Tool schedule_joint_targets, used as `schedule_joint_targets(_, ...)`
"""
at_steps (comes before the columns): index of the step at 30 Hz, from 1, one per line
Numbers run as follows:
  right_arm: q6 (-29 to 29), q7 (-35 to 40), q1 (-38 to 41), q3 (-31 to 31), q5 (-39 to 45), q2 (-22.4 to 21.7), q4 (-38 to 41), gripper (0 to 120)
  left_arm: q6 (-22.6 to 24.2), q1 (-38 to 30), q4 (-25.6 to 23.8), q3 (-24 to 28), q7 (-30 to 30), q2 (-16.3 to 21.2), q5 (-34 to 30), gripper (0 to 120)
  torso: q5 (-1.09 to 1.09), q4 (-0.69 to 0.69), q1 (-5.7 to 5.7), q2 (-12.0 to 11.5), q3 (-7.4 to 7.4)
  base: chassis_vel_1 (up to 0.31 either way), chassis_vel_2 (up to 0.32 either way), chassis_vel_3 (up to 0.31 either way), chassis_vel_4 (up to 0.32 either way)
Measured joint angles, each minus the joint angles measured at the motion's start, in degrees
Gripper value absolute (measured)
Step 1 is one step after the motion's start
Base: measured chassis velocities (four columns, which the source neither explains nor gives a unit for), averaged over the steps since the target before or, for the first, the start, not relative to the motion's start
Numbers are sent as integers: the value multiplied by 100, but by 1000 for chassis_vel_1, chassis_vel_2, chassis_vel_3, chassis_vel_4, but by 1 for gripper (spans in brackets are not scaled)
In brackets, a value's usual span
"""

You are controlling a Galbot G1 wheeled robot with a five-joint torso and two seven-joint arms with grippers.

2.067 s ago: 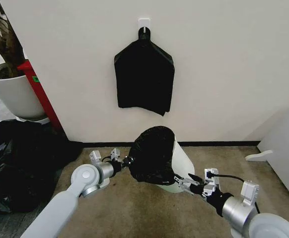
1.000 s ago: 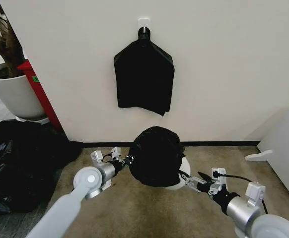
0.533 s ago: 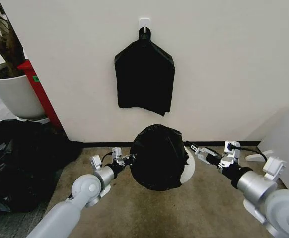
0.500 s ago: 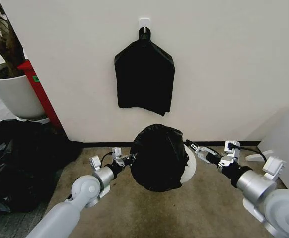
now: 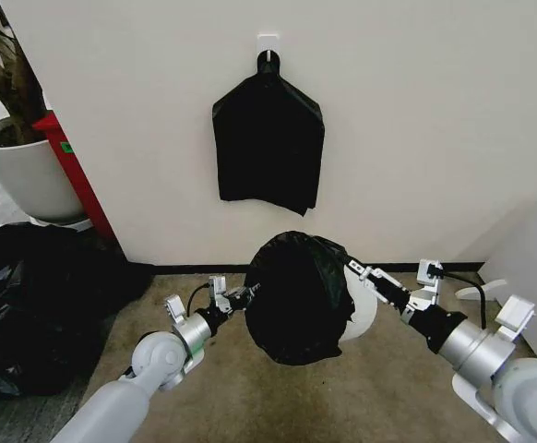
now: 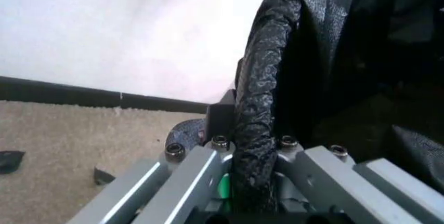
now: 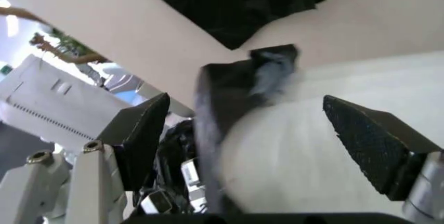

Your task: Place the garbage bag over the trash bin.

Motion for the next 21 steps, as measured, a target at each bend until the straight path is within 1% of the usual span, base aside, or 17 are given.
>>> schedule_joint_targets(6,-18,117,30,67,153,-15,-85,80,-1,3,-14,22,12,-24,56,2,0,0,0,0,0,0,0,0,0)
schedule_joint_targets(10,-44,82,34,35,95,-11,-87,62,23,-21,-39,26,-21,-45,70,2,0,0,0,0,0,0,0,0,0)
schedule_joint_targets(11,-45,77,37,18,85,-8,-82,60,35,-24,-44,27,-31,-45,74,2,0,-1,0,0,0,0,0,0,0)
schedule_joint_targets(21,-25,91,102,-148,12,46,-47,53,67,-14,-73,29,-88,-42,136,2,0,0,0,0,0,0,0,0,0)
